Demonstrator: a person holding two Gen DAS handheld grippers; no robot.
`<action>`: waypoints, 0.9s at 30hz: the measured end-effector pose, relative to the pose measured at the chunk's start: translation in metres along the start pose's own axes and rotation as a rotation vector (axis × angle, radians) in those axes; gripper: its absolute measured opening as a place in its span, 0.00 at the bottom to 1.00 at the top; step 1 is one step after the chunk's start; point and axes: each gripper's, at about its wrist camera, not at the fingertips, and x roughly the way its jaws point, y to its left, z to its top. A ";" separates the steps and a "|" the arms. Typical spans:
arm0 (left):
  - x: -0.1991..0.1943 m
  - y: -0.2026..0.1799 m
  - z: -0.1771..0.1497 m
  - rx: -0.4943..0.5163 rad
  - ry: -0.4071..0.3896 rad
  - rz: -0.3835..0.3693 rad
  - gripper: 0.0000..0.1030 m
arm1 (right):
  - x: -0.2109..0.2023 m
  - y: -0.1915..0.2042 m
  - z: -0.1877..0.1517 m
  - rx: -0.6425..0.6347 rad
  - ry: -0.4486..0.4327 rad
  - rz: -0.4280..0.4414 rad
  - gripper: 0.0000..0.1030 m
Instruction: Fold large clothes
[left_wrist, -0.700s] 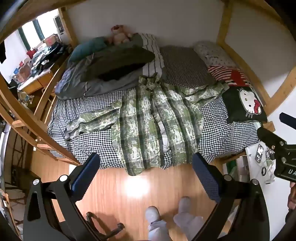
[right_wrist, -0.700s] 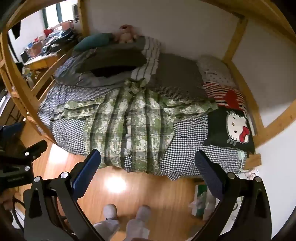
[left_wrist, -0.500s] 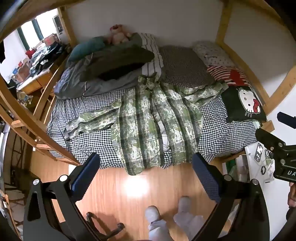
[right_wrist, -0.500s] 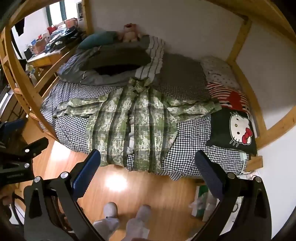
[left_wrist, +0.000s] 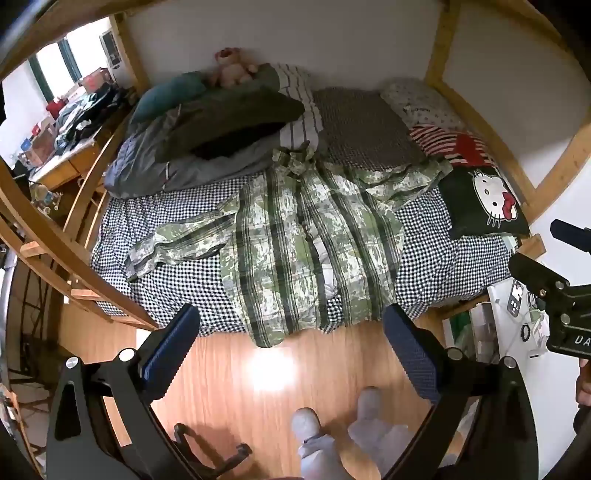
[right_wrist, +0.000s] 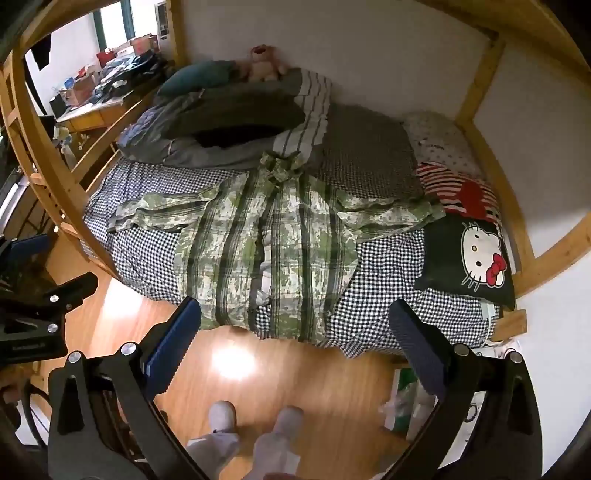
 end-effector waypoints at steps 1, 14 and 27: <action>0.000 0.001 0.000 -0.001 0.000 0.001 0.95 | 0.000 0.000 0.000 -0.001 0.004 0.001 0.97; -0.005 0.000 -0.003 0.009 -0.001 -0.007 0.95 | -0.003 -0.005 0.003 0.018 0.010 0.010 0.97; -0.008 -0.005 -0.008 0.019 0.000 -0.012 0.95 | -0.006 -0.008 0.007 0.024 0.014 0.025 0.97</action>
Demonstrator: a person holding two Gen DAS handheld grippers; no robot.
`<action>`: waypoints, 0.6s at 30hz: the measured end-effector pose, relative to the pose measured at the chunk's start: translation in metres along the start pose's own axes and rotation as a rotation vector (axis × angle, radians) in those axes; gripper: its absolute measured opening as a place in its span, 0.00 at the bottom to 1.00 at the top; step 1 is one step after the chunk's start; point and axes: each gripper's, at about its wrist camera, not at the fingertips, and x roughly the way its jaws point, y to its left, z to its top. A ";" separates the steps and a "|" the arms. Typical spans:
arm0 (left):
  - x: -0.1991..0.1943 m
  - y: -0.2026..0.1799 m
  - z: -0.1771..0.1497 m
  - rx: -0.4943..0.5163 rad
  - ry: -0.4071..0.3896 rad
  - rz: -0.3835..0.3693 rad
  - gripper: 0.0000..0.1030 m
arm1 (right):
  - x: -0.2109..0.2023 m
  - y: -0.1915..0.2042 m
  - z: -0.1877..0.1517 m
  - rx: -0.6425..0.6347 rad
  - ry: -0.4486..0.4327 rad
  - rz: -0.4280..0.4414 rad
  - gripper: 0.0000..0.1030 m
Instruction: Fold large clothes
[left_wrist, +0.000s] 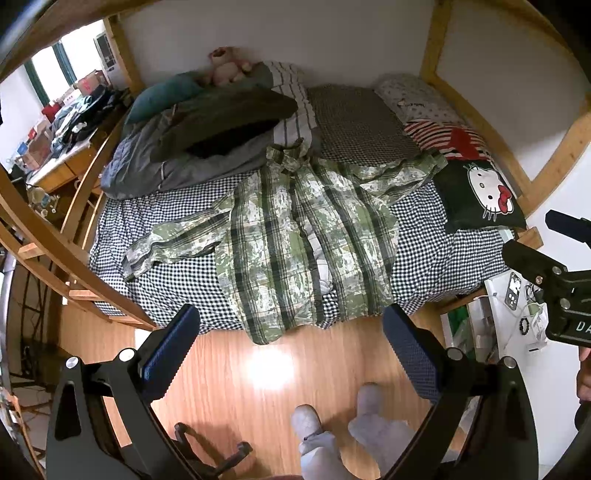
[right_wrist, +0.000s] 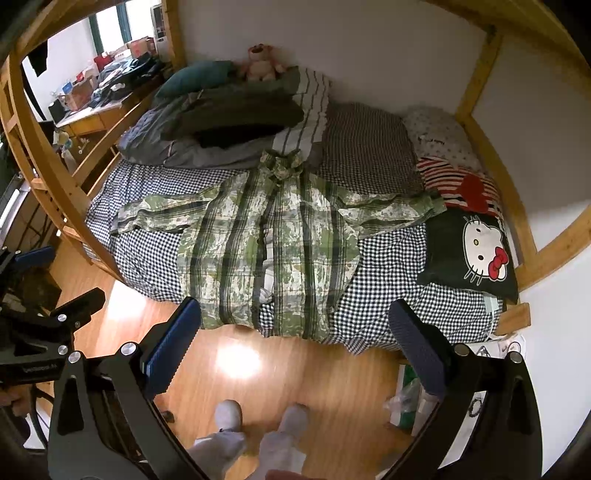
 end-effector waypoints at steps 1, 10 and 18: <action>0.000 0.000 0.000 0.000 -0.001 0.000 0.95 | 0.000 0.001 -0.001 0.001 -0.001 0.001 0.97; 0.002 -0.005 -0.002 0.001 0.004 -0.004 0.95 | 0.000 0.005 -0.004 0.000 -0.006 0.008 0.97; 0.003 -0.007 -0.001 0.001 0.007 -0.006 0.95 | 0.001 0.005 -0.004 0.000 -0.005 0.009 0.97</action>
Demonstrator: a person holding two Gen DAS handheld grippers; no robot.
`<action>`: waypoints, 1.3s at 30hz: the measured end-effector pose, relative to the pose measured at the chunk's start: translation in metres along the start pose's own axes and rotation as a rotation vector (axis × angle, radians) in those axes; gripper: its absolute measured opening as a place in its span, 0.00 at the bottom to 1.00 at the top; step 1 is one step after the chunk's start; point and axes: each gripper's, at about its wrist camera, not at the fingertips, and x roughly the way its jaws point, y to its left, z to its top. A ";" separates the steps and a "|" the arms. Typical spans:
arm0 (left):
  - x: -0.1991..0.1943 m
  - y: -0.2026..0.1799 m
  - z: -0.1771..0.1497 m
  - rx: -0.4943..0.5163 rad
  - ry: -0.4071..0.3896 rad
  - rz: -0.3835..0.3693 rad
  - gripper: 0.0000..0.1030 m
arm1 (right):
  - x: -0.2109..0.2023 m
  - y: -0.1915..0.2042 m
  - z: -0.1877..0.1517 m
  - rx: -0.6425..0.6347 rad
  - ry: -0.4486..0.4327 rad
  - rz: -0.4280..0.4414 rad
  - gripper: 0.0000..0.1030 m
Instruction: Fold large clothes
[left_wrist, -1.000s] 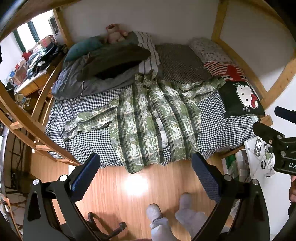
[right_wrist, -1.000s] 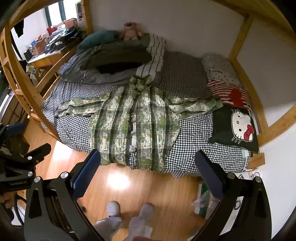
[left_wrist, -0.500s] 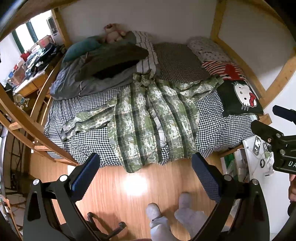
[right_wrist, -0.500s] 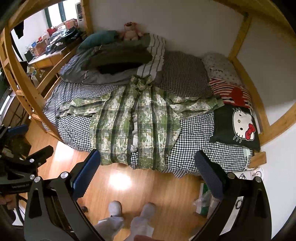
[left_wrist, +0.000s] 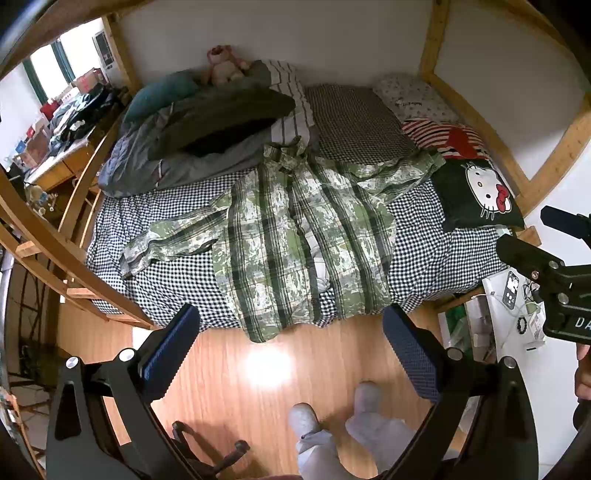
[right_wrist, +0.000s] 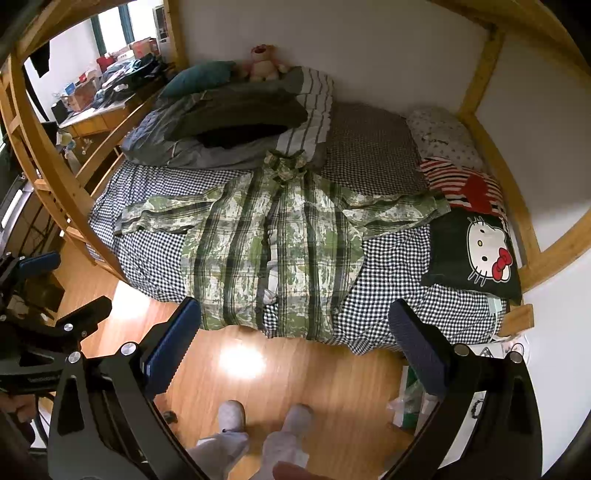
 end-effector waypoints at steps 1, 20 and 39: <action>0.000 0.000 0.000 0.000 0.000 0.002 0.95 | 0.000 0.000 0.000 0.002 0.000 0.000 0.97; 0.000 0.001 -0.003 0.006 0.003 -0.003 0.95 | -0.001 0.002 0.000 0.000 0.000 0.011 0.97; 0.019 0.002 0.002 -0.100 -0.009 0.006 0.95 | 0.013 -0.002 -0.001 -0.005 -0.044 0.061 0.97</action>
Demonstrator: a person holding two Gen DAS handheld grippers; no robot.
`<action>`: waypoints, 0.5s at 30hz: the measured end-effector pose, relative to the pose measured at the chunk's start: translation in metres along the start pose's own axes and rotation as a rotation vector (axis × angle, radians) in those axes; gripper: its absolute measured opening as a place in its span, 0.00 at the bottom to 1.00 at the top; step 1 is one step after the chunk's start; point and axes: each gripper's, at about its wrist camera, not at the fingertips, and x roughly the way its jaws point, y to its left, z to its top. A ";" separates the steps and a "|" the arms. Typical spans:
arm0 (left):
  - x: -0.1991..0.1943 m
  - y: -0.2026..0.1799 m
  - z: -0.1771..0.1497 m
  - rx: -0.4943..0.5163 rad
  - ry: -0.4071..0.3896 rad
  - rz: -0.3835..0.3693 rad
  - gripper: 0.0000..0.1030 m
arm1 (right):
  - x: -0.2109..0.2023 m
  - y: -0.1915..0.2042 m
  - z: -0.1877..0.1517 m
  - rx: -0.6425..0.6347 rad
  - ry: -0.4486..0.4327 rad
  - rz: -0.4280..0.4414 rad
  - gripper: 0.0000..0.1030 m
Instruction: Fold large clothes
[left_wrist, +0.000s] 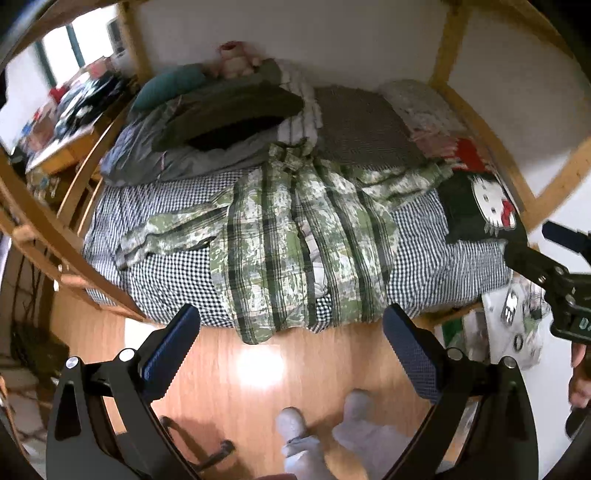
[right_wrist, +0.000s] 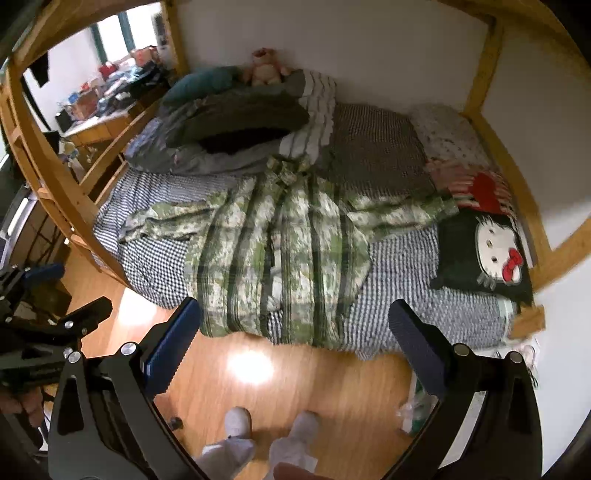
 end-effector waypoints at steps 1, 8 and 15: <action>0.005 0.003 0.001 -0.024 -0.002 0.007 0.95 | 0.005 -0.002 0.002 -0.011 -0.006 0.007 0.97; 0.068 0.042 -0.006 -0.217 0.036 0.034 0.95 | 0.072 0.014 0.005 -0.208 -0.001 0.098 0.97; 0.177 0.116 -0.018 -0.372 0.099 0.015 0.95 | 0.203 0.054 0.010 -0.293 0.082 0.184 0.97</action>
